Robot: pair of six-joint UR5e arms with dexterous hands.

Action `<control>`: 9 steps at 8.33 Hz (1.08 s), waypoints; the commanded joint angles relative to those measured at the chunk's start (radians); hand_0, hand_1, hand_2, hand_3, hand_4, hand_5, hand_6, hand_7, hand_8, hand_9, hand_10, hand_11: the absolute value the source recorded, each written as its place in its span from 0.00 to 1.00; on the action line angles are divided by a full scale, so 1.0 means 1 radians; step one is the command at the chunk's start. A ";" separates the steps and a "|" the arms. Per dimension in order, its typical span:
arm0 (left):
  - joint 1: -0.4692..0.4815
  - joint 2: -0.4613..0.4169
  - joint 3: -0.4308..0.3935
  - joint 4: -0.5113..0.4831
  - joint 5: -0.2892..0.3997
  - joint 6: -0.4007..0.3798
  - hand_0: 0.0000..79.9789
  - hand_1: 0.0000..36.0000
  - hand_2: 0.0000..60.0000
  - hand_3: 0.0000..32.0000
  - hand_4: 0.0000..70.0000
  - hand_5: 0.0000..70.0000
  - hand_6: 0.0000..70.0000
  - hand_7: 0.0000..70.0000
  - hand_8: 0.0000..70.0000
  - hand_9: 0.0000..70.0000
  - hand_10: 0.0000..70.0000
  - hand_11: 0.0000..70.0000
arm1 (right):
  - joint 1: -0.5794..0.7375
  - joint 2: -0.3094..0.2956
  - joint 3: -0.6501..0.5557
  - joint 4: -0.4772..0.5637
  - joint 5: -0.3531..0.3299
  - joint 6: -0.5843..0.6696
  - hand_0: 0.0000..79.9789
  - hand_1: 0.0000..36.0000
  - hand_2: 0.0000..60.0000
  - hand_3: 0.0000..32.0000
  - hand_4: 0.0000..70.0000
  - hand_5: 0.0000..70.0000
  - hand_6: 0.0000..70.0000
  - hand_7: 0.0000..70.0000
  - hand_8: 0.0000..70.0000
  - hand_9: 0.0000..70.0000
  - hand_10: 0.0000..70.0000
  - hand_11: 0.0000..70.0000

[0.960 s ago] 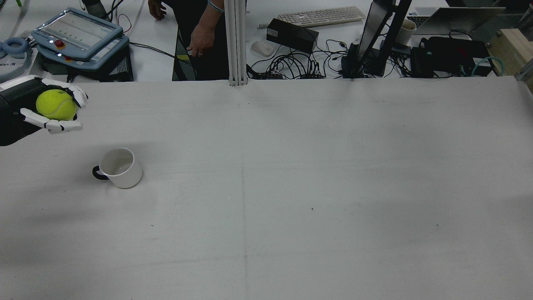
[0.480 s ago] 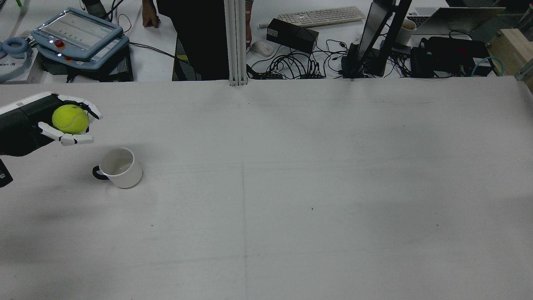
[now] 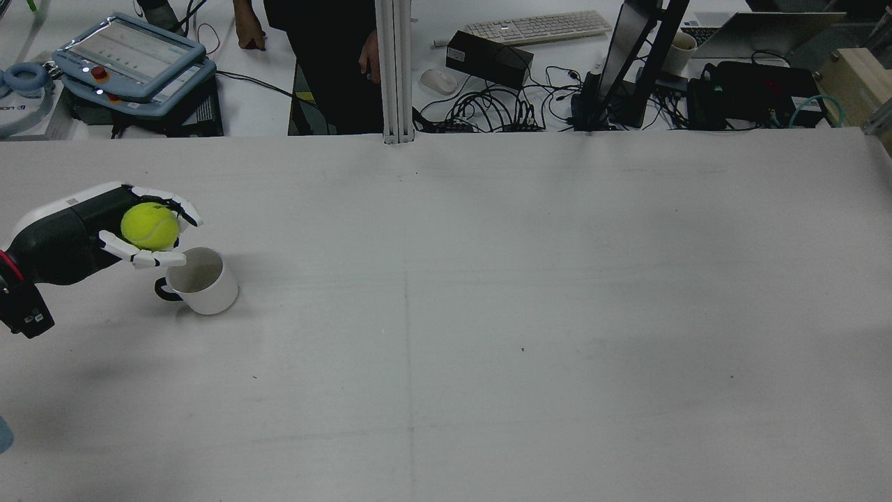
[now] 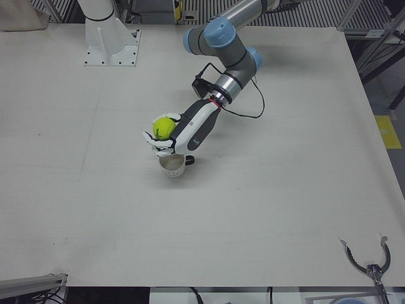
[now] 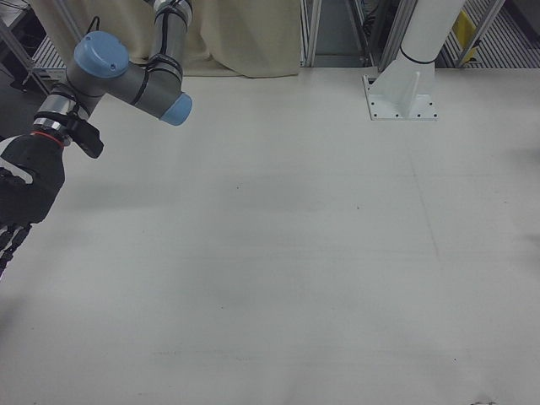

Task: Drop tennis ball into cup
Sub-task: 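Open the left hand fingers to release the ball into the mug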

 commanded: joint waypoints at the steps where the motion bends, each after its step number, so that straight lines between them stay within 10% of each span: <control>1: 0.000 0.002 0.001 0.006 -0.001 -0.002 0.98 1.00 1.00 0.00 0.81 0.36 0.52 1.00 0.94 1.00 1.00 1.00 | 0.000 0.000 0.000 0.000 0.000 0.001 0.00 0.00 0.00 0.00 0.00 0.00 0.00 0.00 0.00 0.00 0.00 0.00; 2: -0.001 0.009 0.004 0.004 -0.001 -0.005 0.99 1.00 1.00 0.00 0.74 0.33 0.46 1.00 0.82 1.00 0.99 1.00 | 0.000 0.000 0.000 0.000 0.000 -0.001 0.00 0.00 0.00 0.00 0.00 0.00 0.00 0.00 0.00 0.00 0.00 0.00; 4: -0.038 0.010 0.005 -0.014 0.004 -0.002 1.00 1.00 0.87 0.00 0.36 0.21 0.18 0.43 0.27 0.41 0.37 0.58 | 0.000 0.000 0.000 0.000 0.000 0.001 0.00 0.00 0.00 0.00 0.00 0.00 0.00 0.00 0.00 0.00 0.00 0.00; 6: -0.081 0.013 0.051 -0.054 0.007 -0.002 1.00 1.00 0.64 0.00 0.21 0.19 0.11 0.19 0.12 0.18 0.20 0.34 | 0.000 0.000 0.000 0.000 0.000 -0.001 0.00 0.00 0.00 0.00 0.00 0.00 0.00 0.00 0.00 0.00 0.00 0.00; 9: -0.080 0.032 0.074 -0.128 0.008 -0.002 0.97 1.00 0.57 0.00 0.16 0.17 0.09 0.13 0.08 0.12 0.12 0.23 | 0.000 0.000 0.000 0.000 0.000 -0.001 0.00 0.00 0.00 0.00 0.00 0.00 0.00 0.00 0.00 0.00 0.00 0.00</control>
